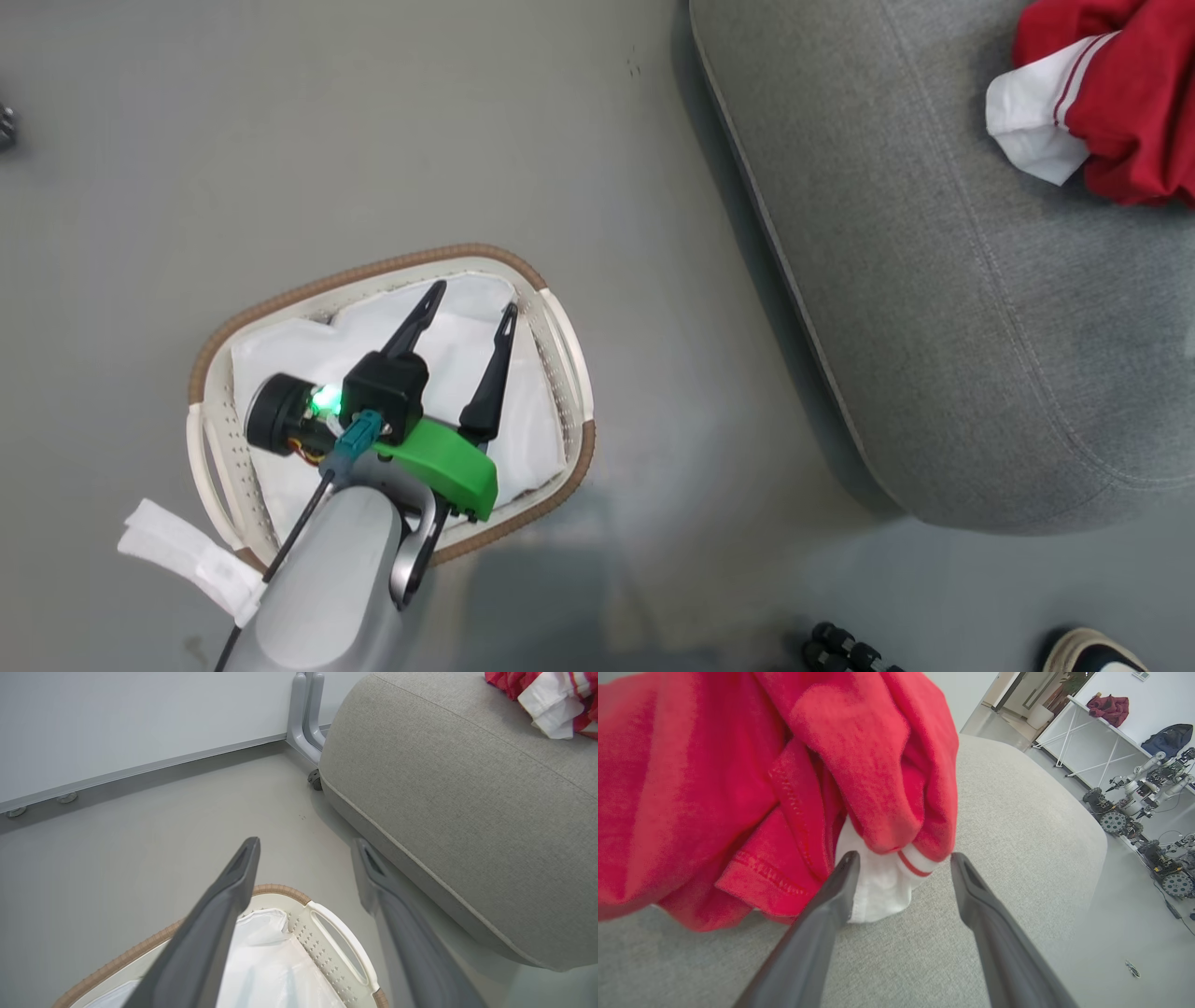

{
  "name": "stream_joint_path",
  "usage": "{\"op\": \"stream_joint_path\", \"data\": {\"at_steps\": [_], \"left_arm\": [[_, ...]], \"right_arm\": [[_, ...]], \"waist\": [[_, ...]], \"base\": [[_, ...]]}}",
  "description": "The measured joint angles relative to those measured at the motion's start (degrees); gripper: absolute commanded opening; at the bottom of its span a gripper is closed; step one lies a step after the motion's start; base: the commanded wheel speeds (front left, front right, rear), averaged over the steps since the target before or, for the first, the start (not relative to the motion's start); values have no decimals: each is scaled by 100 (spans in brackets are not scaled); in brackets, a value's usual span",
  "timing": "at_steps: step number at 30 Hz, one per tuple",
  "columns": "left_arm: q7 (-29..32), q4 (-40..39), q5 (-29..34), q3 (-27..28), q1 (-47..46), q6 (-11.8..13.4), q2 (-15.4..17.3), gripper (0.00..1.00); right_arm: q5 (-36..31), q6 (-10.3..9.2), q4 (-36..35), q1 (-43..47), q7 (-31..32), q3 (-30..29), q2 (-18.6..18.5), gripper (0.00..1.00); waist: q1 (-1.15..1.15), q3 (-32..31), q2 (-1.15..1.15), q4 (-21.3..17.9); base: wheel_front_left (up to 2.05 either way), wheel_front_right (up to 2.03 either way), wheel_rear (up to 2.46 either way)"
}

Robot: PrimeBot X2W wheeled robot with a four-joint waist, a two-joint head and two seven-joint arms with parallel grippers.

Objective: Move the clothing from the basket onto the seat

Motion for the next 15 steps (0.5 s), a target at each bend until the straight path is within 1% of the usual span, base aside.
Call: {"op": "stream_joint_path", "data": {"at_steps": [4, 8, 11, 13, 15], "left_arm": [[0, 25, -27, 183, 253, -1, -104, 100], [0, 5, -32, 424, 499, 0, -163, 100], [0, -19, -43, 597, 692, 9, -213, 100], [0, -34, -38, 720, 828, 38, -244, 100], [0, -73, -16, 832, 929, 70, -256, 100]], "right_arm": [[261, 0, -219, 616, 0, 249, 118, 100], [556, 0, -478, 1094, 0, 615, 364, 100], [706, -1, -588, 1299, 0, 956, 553, 100], [857, -1, -682, 1378, 0, 1290, 716, 100], [996, -1, -748, 1399, 0, 1521, 805, 100]], "waist": [[0, -295, 0, 46], [-1, -595, 0, 156], [-1, -787, 0, 255], [-1, -939, 0, 358], [-1, -1044, 0, 463]], "base": [[0, 0, 0], [0, 0, 0], [0, 0, 0], [0, 0, 0], [0, 0, 0]]}}
